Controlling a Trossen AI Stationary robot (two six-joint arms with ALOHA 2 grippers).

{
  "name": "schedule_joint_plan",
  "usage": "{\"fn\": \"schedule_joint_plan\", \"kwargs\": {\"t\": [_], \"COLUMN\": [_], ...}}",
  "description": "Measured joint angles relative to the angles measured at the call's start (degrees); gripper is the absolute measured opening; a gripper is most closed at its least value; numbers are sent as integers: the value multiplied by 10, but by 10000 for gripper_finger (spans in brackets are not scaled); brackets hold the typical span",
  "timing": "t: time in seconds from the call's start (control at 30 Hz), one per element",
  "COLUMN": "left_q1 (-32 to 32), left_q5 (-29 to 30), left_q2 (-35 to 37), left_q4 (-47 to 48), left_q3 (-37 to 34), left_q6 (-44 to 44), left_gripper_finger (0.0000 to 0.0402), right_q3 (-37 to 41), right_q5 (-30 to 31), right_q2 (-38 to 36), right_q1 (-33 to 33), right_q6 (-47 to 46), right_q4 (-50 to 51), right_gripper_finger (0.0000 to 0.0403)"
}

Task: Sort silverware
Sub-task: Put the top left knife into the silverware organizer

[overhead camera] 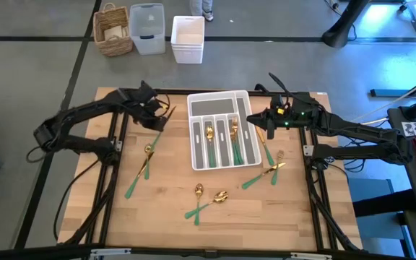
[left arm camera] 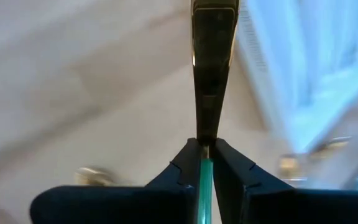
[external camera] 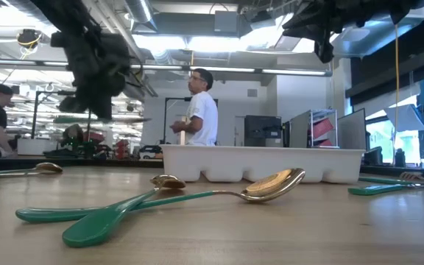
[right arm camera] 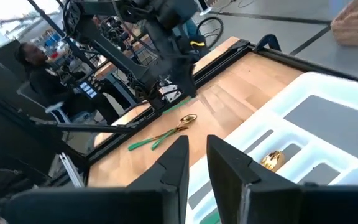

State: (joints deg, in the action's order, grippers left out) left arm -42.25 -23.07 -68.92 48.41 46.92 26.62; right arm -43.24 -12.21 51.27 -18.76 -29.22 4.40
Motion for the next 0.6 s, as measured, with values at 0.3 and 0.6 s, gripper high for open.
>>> {"fn": "schedule_joint_plan", "kwargs": {"t": [0.3,0.6], "left_q1": [127,271], "left_q5": [-23,137], "left_q2": [23,-23], "left_q4": [-143,-314], "left_q3": [0,0], "left_q6": [280,497], "left_gripper_finger": [21,22], "right_q3": [0,0], "right_q5": [1,72], "right_q2": [0,-6], "right_q1": [0,-2], "right_q6": [95,161], "right_q4": [0,1], "right_gripper_finger": [60,60]}}
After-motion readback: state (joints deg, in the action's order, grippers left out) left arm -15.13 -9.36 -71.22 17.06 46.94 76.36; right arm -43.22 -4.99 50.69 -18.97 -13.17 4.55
